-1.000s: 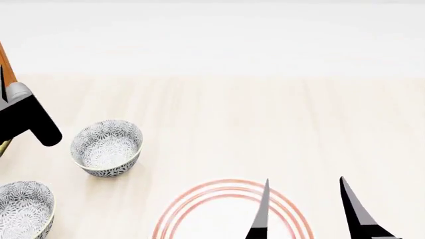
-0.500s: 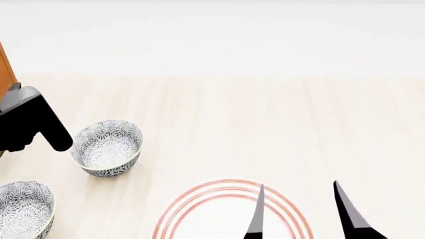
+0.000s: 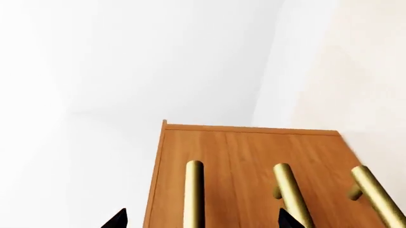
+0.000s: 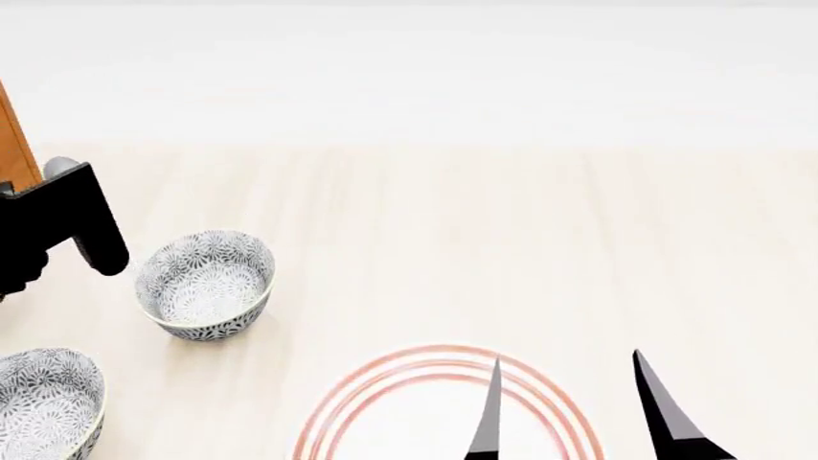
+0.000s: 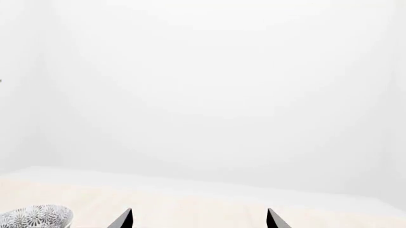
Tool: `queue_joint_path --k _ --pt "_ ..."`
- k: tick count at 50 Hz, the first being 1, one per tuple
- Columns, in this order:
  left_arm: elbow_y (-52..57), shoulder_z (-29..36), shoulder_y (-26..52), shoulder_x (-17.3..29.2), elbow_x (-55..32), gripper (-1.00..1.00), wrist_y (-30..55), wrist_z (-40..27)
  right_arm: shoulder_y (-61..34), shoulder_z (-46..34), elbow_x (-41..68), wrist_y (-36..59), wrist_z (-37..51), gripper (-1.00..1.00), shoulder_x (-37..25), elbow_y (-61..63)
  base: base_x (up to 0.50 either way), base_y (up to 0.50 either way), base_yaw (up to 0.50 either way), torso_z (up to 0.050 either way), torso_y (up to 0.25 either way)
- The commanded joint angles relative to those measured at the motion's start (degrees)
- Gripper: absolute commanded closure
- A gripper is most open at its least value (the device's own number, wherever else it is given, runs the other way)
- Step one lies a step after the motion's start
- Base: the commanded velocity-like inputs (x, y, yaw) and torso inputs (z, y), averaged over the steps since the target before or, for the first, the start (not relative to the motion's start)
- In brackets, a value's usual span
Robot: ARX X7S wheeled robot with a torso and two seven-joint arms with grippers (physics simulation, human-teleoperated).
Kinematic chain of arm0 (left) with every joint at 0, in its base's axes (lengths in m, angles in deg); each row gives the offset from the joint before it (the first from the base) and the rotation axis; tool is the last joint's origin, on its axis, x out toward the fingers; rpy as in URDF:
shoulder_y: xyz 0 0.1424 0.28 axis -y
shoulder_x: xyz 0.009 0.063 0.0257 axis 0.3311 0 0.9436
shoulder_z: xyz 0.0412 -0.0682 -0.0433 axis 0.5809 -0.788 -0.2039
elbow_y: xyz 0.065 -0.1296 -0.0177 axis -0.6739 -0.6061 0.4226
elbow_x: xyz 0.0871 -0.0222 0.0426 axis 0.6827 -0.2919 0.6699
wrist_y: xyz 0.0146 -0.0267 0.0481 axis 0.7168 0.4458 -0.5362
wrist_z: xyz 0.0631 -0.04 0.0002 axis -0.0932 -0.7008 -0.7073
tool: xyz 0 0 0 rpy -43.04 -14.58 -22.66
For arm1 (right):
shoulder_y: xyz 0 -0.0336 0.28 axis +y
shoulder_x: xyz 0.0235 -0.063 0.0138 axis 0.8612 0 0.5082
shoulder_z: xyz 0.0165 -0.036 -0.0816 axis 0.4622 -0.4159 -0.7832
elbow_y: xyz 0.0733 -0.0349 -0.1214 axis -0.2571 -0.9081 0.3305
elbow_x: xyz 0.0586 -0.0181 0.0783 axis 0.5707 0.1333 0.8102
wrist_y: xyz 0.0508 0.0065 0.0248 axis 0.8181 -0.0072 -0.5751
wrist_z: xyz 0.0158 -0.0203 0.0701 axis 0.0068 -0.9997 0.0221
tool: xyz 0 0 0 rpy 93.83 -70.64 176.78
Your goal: Open the top drawer of the cabinet.
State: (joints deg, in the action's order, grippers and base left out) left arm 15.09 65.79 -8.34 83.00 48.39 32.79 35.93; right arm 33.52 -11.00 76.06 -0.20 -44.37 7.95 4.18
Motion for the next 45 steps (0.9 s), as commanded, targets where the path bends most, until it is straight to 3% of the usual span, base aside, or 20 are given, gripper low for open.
queue_joint_path --k 1,45 --pt "-10.98 2.28 4.73 -2.85 0.34 -1.0 -0.75 1.4 -0.05 -0.1 0.26 -0.1 0.18 -1.0 -0.39 -0.24 0.0 0.0 0.0 0.0 0.0" --pt "-32.76 2.25 9.3 -8.57 -1.21 -1.0 -3.66 -3.02 -0.02 -1.45 0.13 -0.89 0.71 -1.0 -1.37 -1.7 0.0 0.0 0.0 0.0 0.0"
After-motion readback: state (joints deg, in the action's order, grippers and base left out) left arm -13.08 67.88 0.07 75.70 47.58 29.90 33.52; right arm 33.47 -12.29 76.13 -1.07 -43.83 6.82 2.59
